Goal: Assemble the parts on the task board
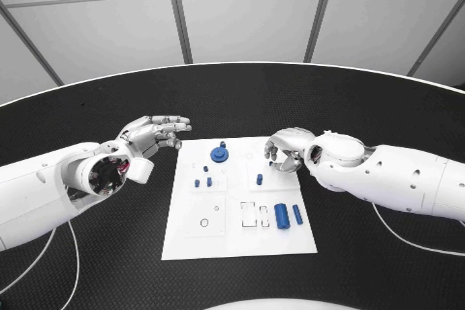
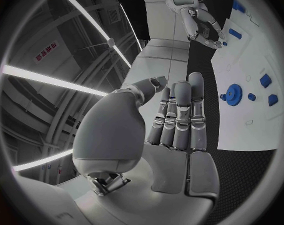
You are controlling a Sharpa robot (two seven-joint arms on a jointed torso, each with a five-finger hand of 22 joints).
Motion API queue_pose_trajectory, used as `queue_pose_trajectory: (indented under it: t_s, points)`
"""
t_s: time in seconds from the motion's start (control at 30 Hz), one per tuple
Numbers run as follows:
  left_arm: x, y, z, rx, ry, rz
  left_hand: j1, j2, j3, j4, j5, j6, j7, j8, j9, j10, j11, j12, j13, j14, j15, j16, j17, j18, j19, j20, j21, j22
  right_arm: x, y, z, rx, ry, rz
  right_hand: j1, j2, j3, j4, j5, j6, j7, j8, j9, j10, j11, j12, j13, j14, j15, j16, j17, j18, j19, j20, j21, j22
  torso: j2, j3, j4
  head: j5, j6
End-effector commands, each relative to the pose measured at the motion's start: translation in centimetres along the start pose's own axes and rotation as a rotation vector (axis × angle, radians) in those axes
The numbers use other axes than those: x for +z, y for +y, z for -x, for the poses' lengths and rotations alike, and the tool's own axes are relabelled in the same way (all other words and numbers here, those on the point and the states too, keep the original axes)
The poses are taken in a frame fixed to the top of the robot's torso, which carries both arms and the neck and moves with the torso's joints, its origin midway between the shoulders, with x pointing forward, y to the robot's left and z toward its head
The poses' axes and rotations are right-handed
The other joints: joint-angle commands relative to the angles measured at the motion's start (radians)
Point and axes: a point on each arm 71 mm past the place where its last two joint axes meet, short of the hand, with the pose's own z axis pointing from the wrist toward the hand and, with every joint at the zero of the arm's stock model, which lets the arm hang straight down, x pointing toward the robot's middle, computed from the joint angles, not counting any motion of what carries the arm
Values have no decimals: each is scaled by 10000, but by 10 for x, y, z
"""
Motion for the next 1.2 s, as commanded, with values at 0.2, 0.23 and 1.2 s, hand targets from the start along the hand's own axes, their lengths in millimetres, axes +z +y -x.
queue_pose_trajectory:
  t_s: [0.2, 0.23, 1.2]
  points:
    - [-1, 0, -1, -7, 35, 68, 17, 79, -66, -15, -8, -45, 78, -33, -25, -53, 53, 55, 18, -82, 2, -59, -23, 64, -44, -26, -59, -23, 3, 1, -5, 9, 129, -39, 63, 154, 80, -62, 123, 217, -35, 88, 46, 254, -41, -112, -95, 556, 13, 98, 194, -40, 271, 17, 112, 913, -3, 3, -12, 38, -55]
    - [-1, 0, -1, -8, 40, 76, 17, 79, -66, -15, -8, -45, 78, -33, -25, -53, 53, 55, 18, -82, 2, -59, -23, 64, -44, -26, -59, -23, 3, 1, -5, 4, 158, -52, 68, 167, 84, -74, 127, 239, -40, 96, 52, 280, -47, -119, -107, 556, 7, 103, 198, -41, 272, 14, 115, 917, 5, 0, -11, 37, -55]
    - [-2, 1, -1, -24, 121, 201, 74, 104, -110, -39, -6, -124, 125, -77, -50, -148, 94, 62, 27, -137, 32, -81, -52, 62, -50, -5, -107, -55, 7, 4, -11, -315, 222, -118, 514, 837, 260, -748, -41, 1048, -290, 517, 387, 1277, -341, -105, -154, 603, -245, 298, 396, -126, 404, -172, 562, 1249, -20, 13, -15, 78, -199]
